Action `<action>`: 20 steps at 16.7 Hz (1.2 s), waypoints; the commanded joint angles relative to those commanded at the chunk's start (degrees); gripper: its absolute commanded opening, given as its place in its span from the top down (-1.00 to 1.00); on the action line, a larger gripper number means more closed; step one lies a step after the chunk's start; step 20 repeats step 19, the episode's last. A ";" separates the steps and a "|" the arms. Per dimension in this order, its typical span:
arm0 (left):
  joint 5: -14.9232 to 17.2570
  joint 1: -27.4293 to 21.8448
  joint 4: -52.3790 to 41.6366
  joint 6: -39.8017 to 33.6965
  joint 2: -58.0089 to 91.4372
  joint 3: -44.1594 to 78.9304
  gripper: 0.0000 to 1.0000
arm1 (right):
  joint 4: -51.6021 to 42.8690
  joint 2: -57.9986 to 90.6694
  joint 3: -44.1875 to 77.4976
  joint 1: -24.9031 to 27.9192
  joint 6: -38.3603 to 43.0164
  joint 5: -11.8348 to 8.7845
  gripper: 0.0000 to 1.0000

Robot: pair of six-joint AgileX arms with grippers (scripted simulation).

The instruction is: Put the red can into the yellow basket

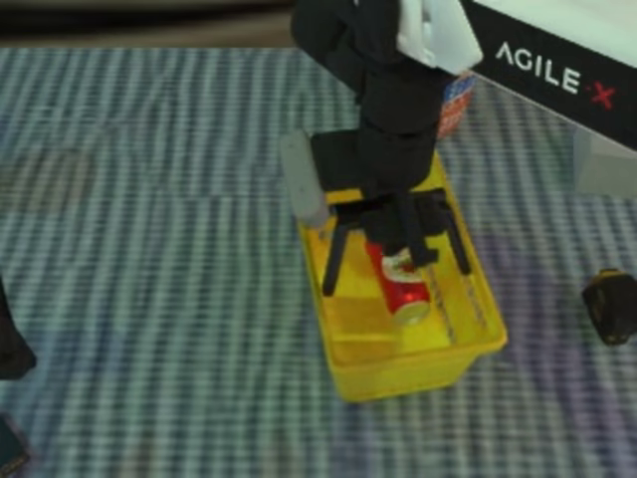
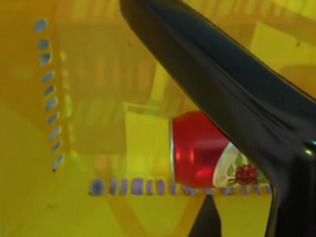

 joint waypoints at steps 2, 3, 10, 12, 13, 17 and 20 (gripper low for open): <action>0.00 0.00 0.00 0.00 0.00 0.00 -1.00 | 0.00 0.00 0.00 0.00 0.00 0.00 1.00; 0.00 0.00 0.00 0.00 0.00 0.00 -1.00 | 0.00 0.00 0.00 0.00 0.00 0.00 1.00; 0.00 0.00 0.00 0.00 0.00 0.00 -1.00 | 0.00 0.07 0.05 -0.07 0.05 0.01 1.00; 0.00 0.00 0.00 0.00 0.00 0.00 -1.00 | -1.02 0.04 1.04 -0.17 -0.27 0.01 1.00; 0.00 0.00 0.00 0.00 0.00 0.00 -1.00 | -2.42 -0.09 2.29 -0.40 -0.53 0.00 1.00; 0.00 0.00 0.00 0.00 0.00 0.00 -1.00 | -9.58 -1.07 8.25 -1.43 -1.90 0.00 1.00; 0.00 0.00 0.00 0.00 0.00 0.00 -1.00 | -10.56 -1.33 9.20 -1.64 -2.11 0.00 1.00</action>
